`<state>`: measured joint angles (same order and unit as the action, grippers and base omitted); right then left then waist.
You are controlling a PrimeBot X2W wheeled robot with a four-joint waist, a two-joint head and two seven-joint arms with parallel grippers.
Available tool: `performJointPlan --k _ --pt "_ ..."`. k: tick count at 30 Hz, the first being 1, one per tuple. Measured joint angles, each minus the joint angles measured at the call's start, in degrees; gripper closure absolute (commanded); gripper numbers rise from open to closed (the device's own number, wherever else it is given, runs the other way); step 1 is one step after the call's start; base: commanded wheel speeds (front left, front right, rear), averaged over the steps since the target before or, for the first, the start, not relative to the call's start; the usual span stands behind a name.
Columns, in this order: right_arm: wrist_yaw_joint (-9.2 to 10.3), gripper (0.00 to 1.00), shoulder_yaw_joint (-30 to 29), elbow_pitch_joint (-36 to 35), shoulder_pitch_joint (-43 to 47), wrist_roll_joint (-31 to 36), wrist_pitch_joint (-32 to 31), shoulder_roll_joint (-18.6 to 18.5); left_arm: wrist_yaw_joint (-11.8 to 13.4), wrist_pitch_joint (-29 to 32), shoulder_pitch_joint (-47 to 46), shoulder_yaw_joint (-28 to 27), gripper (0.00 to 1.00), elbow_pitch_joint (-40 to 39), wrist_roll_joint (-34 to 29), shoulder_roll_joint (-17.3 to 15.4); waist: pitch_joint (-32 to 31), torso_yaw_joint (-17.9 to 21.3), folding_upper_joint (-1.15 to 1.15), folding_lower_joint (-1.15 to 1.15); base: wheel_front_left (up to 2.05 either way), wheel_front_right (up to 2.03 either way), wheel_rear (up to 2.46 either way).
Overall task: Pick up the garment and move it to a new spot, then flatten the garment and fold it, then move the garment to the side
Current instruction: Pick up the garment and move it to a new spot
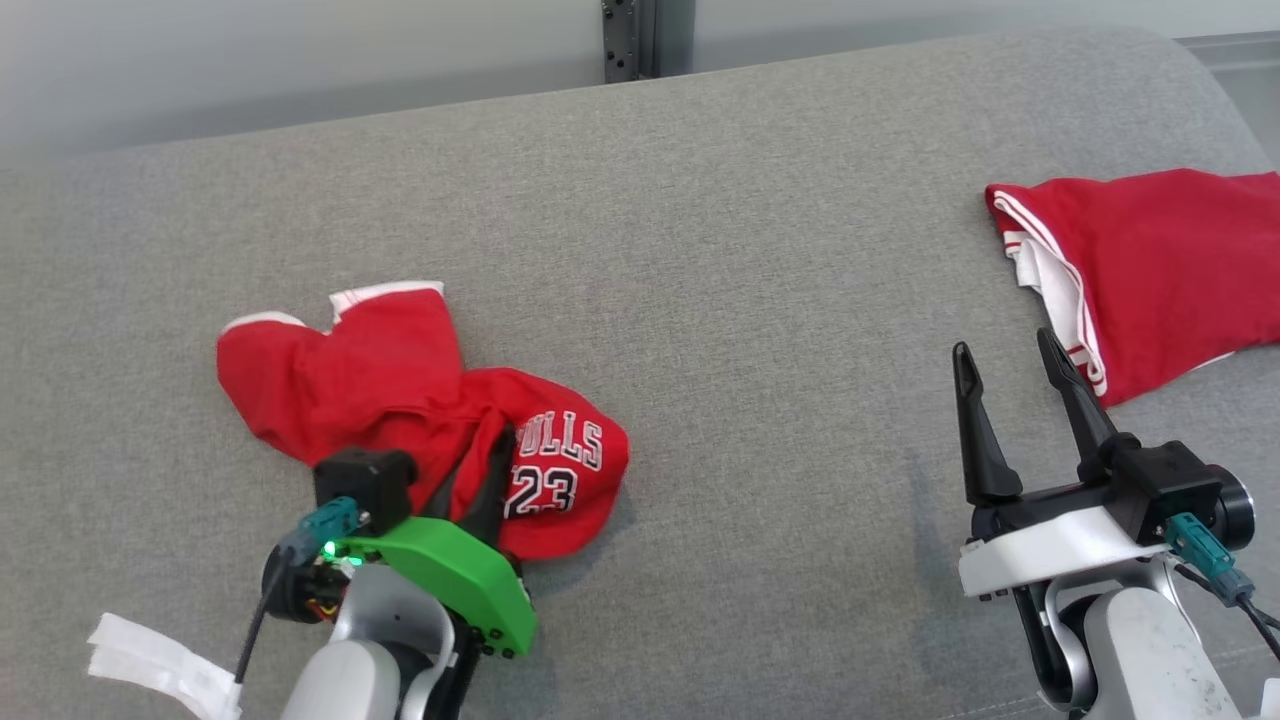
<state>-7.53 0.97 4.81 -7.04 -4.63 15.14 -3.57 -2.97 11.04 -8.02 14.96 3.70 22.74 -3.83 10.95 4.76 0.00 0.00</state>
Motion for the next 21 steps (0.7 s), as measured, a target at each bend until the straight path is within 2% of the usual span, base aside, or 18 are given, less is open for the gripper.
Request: performJointPlan --k 5,8,9,10,11,14,16,21 --pt "0.00 0.00 -0.32 0.01 0.03 -0.01 0.00 0.20 0.79 0.27 0.42 6.34 1.00 -3.15 0.51 0.77 -0.26 1.60 0.00 0.00 0.00 0.00 0.00" --pt "0.00 0.00 -0.15 0.53 0.03 0.00 0.00 0.30 2.30 -0.01 0.19 8.58 1.00 -2.37 1.07 0.94 -0.02 2.08 0.00 0.00 0.00 0.00 0.00" --pt "0.01 0.00 0.08 0.88 0.02 -0.01 0.00 0.33 2.97 -0.38 -0.02 8.86 0.84 -1.25 1.01 0.94 0.06 2.21 0.00 0.00 0.00 0.00 0.00" --pt "0.01 0.00 0.40 1.33 0.02 -0.01 0.00 0.44 3.63 -0.90 -0.27 9.03 0.38 0.48 0.99 0.94 0.12 2.35 0.00 0.00 0.00 0.00 0.00" --pt "0.01 0.00 0.63 1.66 0.02 -0.01 0.00 0.52 4.22 -1.59 -0.46 9.18 0.00 2.16 0.91 0.97 0.16 2.45 0.00 0.00 0.00 0.00 0.00" --pt "0.00 0.00 1.60 2.92 -0.01 0.00 0.00 0.62 5.52 -3.57 -1.15 9.53 0.00 7.56 -1.11 0.94 0.07 2.82 0.00 0.00 0.00 0.00 0.00" --pt "0.00 0.00 1.78 3.46 -0.02 0.00 0.00 0.62 5.52 -5.46 -1.17 9.56 0.00 9.20 -0.78 0.96 -0.30 3.00 0.00 0.00 0.00 0.00 0.00" --pt "0.00 0.00 0.75 3.27 0.74 1.13 0.00 0.65 6.38 -14.26 2.05 7.81 0.00 7.75 -0.79 0.33 -2.32 3.24 0.00 0.00 0.00 0.00 0.00"
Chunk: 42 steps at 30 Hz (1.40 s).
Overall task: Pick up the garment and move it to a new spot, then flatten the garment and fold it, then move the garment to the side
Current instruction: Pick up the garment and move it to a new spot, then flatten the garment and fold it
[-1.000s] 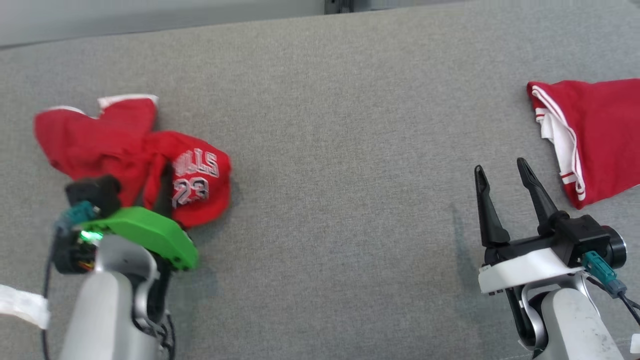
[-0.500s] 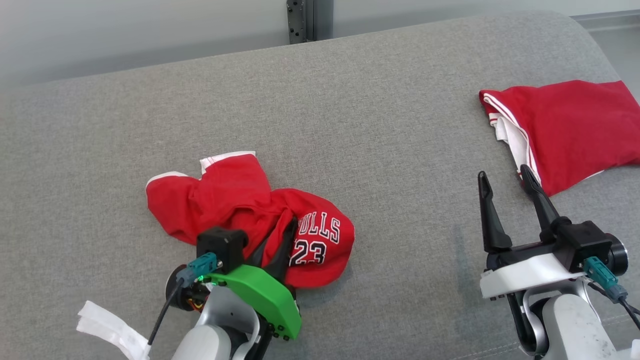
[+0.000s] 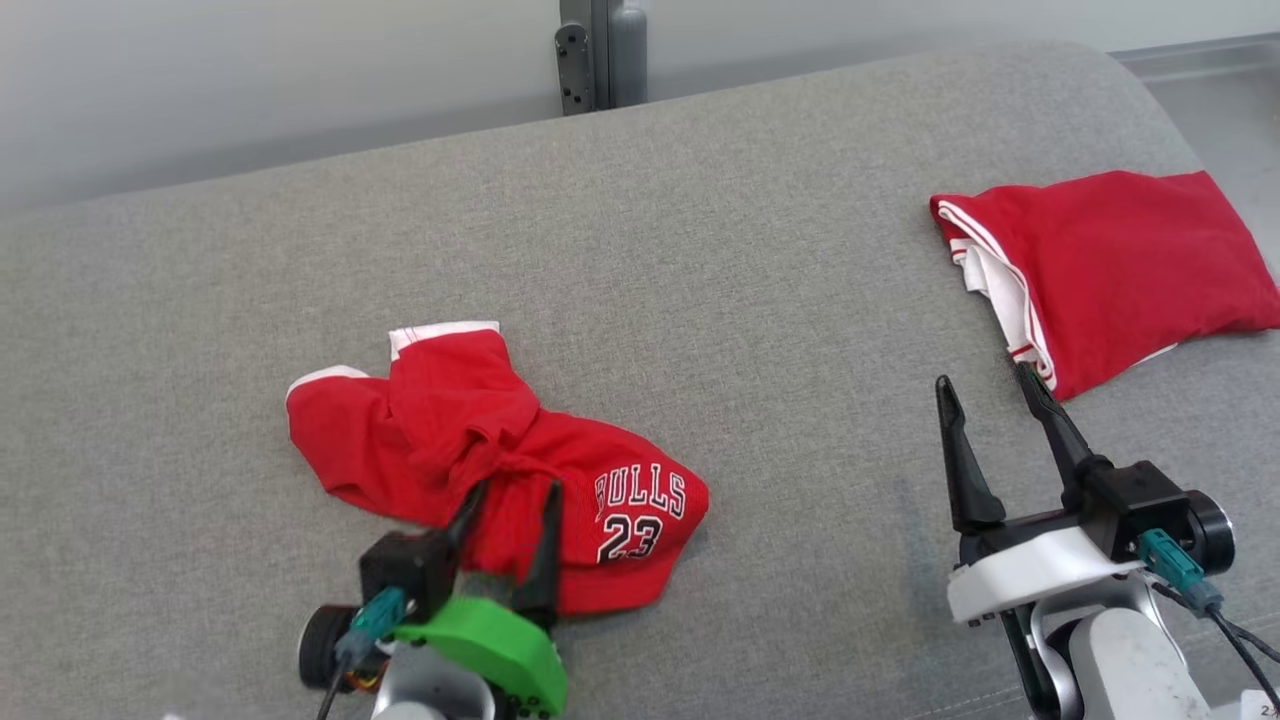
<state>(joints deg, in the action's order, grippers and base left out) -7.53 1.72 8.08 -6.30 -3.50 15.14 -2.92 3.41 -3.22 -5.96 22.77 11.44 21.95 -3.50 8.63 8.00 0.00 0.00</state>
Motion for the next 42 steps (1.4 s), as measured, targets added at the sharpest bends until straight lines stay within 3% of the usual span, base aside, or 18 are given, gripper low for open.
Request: performJointPlan --k 7,16,29,42 --pt "0.00 0.00 -3.36 -1.99 3.29 1.98 0.00 -0.12 3.26 -9.33 10.08 -4.91 0.00 -3.32 -0.12 -3.18 -3.98 -0.45 0.00 0.00 0.00 0.00 0.00" --pt "0.01 0.00 -4.03 -3.49 7.19 2.74 0.00 -0.93 4.63 -11.76 15.50 -13.92 0.00 -5.94 -1.02 -4.35 -8.05 -3.62 0.00 0.00 0.00 0.00 0.00" --pt "0.01 0.00 -1.45 -0.15 9.21 1.55 0.00 -0.80 0.31 -11.81 17.08 -19.41 0.00 -5.99 -4.98 -1.10 -10.24 -7.55 0.00 0.00 0.00 0.00 0.00" --pt "0.01 0.00 -1.30 0.34 8.92 0.99 0.00 -0.36 -2.41 -11.81 16.52 -21.95 0.00 -5.00 -7.49 0.22 -10.13 -6.51 0.00 0.00 0.00 0.00 0.00"
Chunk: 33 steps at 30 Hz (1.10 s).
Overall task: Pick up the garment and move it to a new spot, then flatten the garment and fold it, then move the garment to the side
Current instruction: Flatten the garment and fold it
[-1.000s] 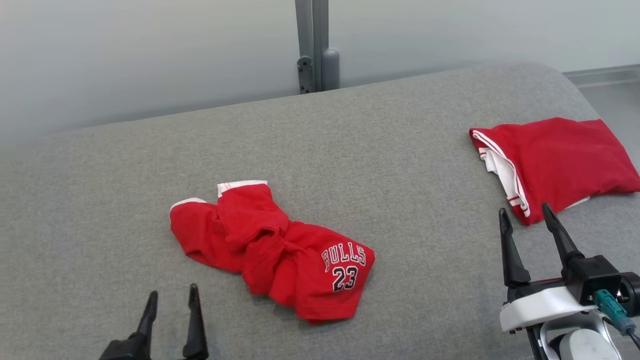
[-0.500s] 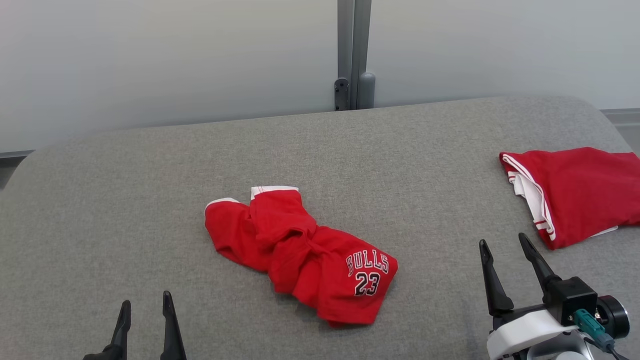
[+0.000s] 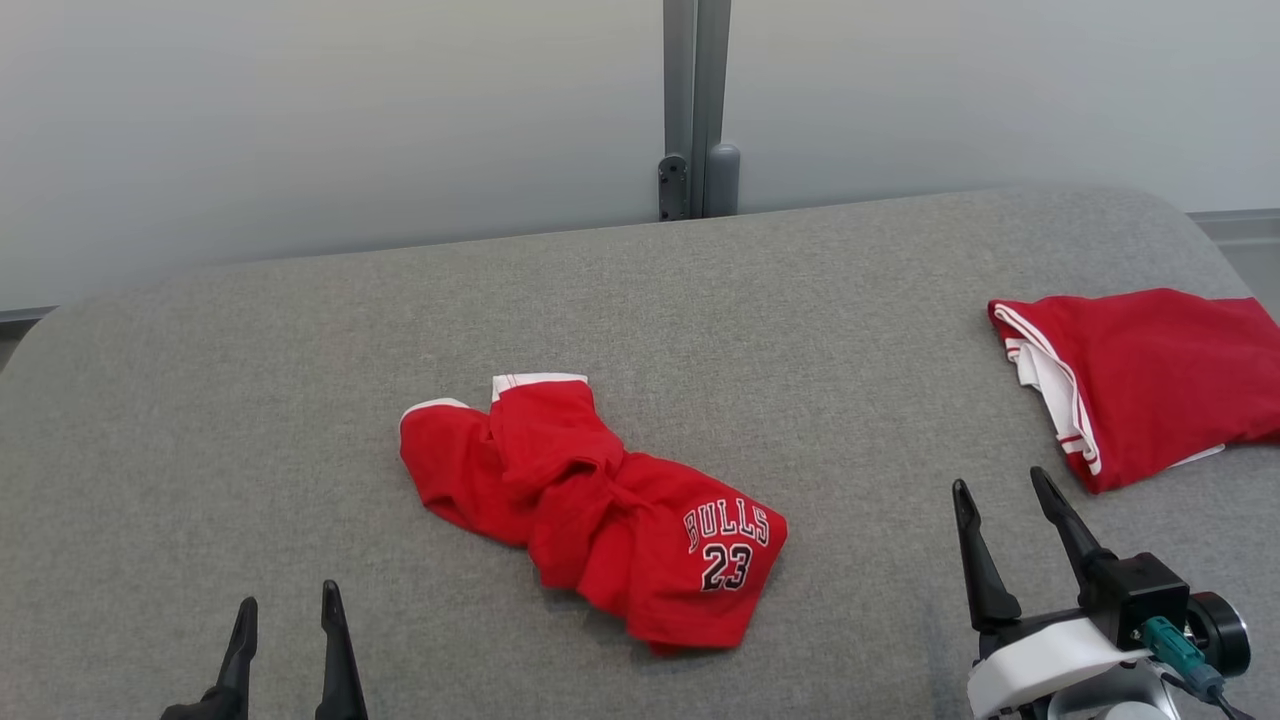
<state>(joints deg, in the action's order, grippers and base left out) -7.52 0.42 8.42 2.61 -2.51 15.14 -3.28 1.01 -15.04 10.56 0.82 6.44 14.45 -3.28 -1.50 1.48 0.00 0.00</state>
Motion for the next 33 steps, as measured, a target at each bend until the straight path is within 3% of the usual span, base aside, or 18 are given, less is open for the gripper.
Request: performJointPlan --k 7,11,17,23,32,33 --pt "0.00 0.00 0.11 -0.09 -0.90 -0.33 0.00 0.14 -1.41 0.00 -0.47 0.25 0.00 1.16 -0.41 0.19 0.92 0.50 0.00 0.00 0.00 0.00 0.00" --pt "0.00 0.00 1.09 -0.66 -2.63 -0.47 0.00 0.14 -2.89 1.12 -6.04 1.58 0.00 3.16 -0.83 -0.40 2.14 1.16 0.00 0.00 0.00 0.00 0.00" --pt "0.00 0.00 2.94 -2.70 -6.38 -1.36 0.00 -0.29 -4.76 15.91 -20.19 2.88 0.00 8.31 -0.49 -4.58 6.17 2.88 0.00 0.00 0.00 0.00 0.00" --pt "0.00 0.00 3.91 -2.71 -7.93 -2.40 0.00 -0.21 -5.82 29.80 -30.61 0.00 0.00 18.20 5.44 -7.38 10.85 5.46 0.00 0.00 0.00 0.00 0.00" --pt "0.00 0.00 4.10 -1.72 -8.86 -2.87 0.00 -0.02 -7.51 37.08 -34.66 -0.43 0.00 25.63 11.33 -8.59 14.81 10.43 0.00 0.00 0.00 0.00 0.00" --pt "0.00 0.00 4.19 -1.52 -8.92 -2.87 0.00 -0.01 -7.56 37.21 -34.70 -0.11 0.55 26.02 11.29 -9.10 14.97 10.90 0.00 0.01 0.00 0.00 0.00"
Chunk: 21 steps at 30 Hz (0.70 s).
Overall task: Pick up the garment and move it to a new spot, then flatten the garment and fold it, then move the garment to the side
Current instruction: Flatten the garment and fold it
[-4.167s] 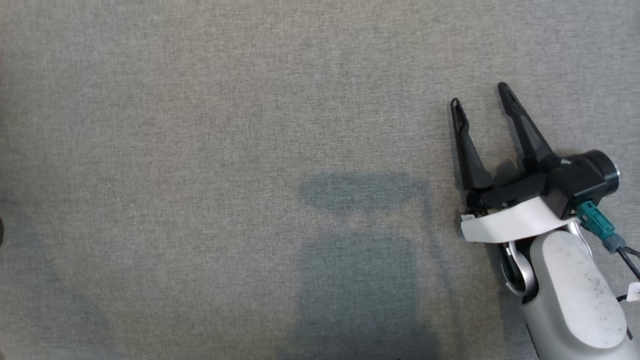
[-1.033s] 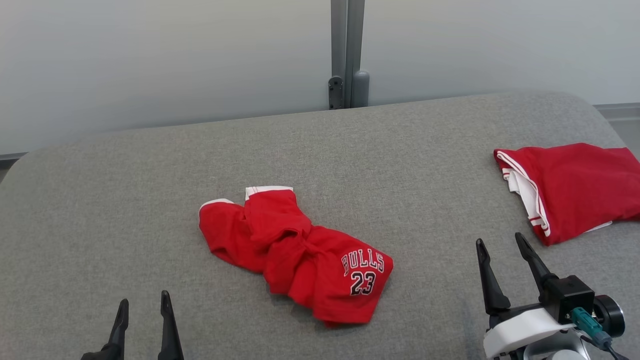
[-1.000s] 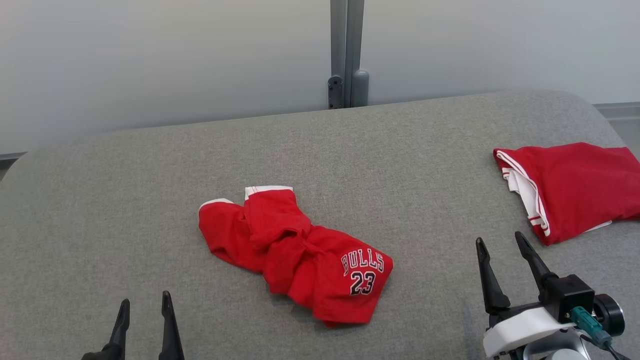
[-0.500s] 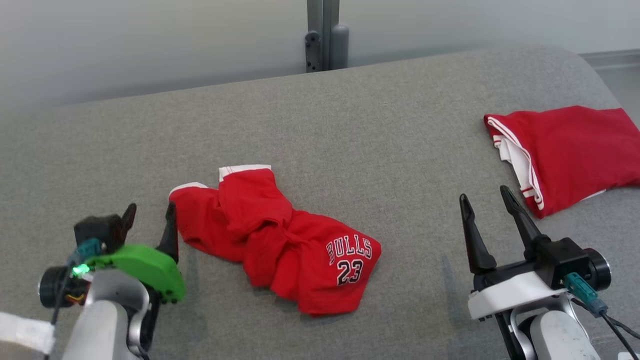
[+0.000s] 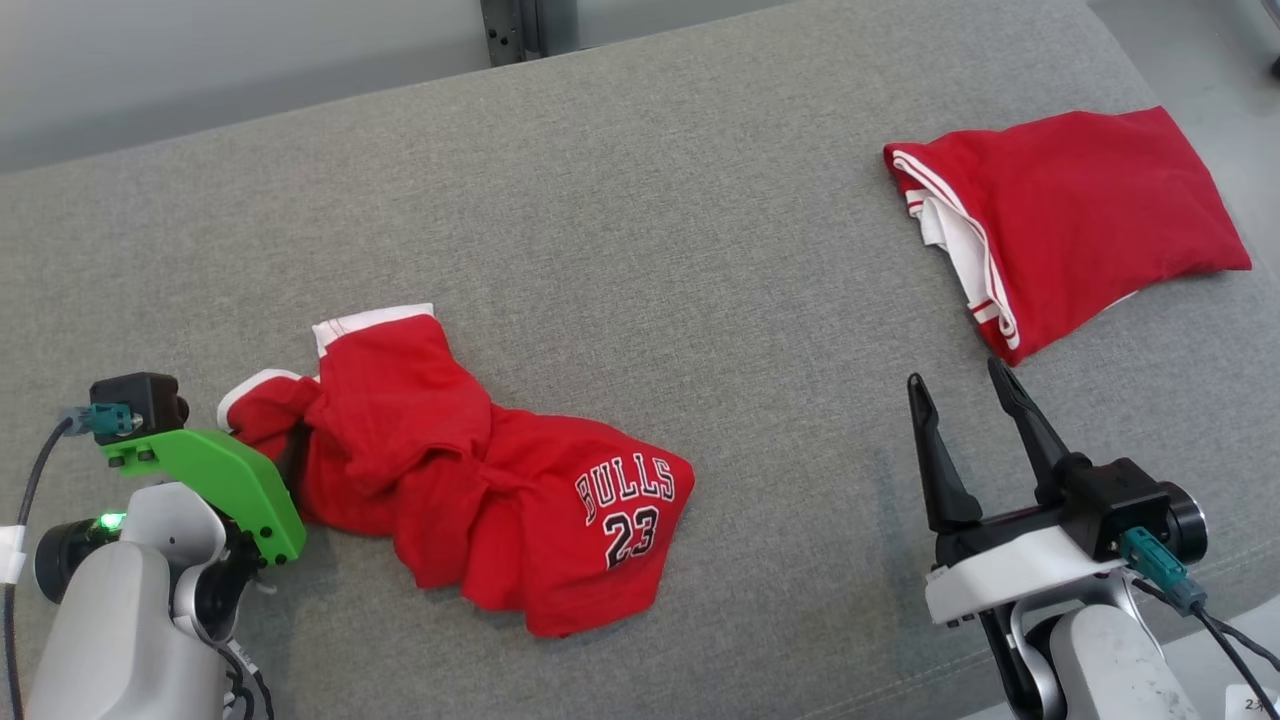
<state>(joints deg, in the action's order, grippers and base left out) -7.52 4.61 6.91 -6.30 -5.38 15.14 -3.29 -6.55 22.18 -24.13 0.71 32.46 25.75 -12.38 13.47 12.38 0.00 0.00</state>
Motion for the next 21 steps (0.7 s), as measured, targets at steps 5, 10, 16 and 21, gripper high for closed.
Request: performJointPlan --k 5,10,16,21 --pt "0.00 0.00 0.01 0.13 -0.71 -0.08 0.00 0.14 0.31 -3.19 -1.22 0.34 1.00 -0.12 -1.11 -0.94 -0.18 1.04 0.00 0.00 0.00 0.00 0.00" --pt "0.00 0.00 0.40 0.52 -0.68 -0.12 0.00 0.23 1.33 -5.98 -5.34 0.86 1.00 -3.10 -2.98 -2.13 -1.42 0.85 0.00 0.00 0.00 0.00 0.00" --pt "0.00 0.00 1.22 1.04 -0.48 -0.59 0.00 0.35 3.11 -10.25 -11.71 2.11 1.00 -6.50 -6.47 -3.08 -3.31 1.53 0.00 0.00 0.00 0.00 0.00" --pt "0.00 0.00 1.02 1.29 -0.17 -0.92 0.00 0.37 3.07 -13.38 -16.73 4.80 1.00 -7.71 -9.17 -3.54 -4.80 3.31 0.00 0.00 0.00 0.00 0.00"
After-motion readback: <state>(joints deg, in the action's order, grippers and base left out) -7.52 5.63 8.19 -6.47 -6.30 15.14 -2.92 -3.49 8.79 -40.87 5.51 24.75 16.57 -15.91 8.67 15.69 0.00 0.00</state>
